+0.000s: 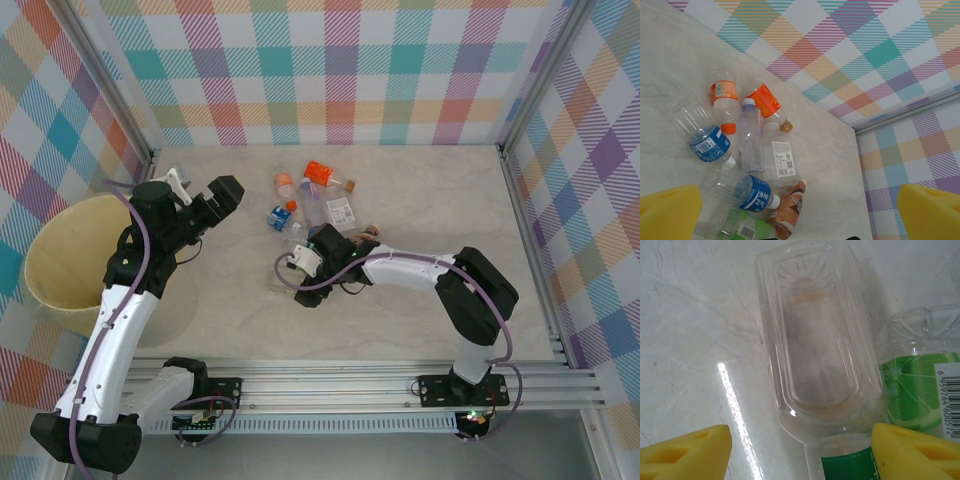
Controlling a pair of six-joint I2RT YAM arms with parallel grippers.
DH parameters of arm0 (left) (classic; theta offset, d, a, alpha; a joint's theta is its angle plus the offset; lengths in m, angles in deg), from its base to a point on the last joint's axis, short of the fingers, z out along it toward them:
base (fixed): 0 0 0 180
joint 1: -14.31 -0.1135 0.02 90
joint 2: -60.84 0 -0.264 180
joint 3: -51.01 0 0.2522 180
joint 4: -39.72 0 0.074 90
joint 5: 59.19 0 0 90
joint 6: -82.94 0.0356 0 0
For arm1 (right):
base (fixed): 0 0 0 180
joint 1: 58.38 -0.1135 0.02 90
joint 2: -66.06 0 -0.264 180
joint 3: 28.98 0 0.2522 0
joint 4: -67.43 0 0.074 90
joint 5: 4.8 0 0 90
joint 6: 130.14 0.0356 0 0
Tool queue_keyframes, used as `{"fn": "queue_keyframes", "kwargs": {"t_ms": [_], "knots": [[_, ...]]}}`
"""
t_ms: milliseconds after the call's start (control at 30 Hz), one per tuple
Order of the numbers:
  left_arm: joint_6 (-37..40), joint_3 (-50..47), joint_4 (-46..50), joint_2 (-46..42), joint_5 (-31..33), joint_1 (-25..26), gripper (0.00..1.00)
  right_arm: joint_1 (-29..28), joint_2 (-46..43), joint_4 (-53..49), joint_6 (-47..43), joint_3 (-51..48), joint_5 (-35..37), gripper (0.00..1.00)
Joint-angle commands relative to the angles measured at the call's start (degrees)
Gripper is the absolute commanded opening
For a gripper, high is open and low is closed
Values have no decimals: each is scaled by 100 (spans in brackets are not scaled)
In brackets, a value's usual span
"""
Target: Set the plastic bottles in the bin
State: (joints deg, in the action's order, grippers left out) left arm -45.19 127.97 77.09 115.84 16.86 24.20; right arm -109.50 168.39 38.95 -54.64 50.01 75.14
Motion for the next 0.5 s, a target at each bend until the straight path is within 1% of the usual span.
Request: {"fn": "queue_keyframes", "kwargs": {"t_ms": [0, 133, 233, 367, 467], "knots": [[45, 8, -28, -87, 90, 45, 100, -46, 262, -383, -290, 76, -41, 73], [39, 8, -23, 6, 78, 48, 100, -57, 519, -449, -301, 211, 274, 68], [25, 17, -22, 87, 60, 48, 100, -121, 638, -468, -446, 225, 332, 67], [16, 17, -24, 157, 51, 57, 100, -188, 777, -505, -518, 253, 636, 67], [16, 13, -16, 188, 68, 57, 100, -300, 745, -528, -871, 152, 614, 70]]}}
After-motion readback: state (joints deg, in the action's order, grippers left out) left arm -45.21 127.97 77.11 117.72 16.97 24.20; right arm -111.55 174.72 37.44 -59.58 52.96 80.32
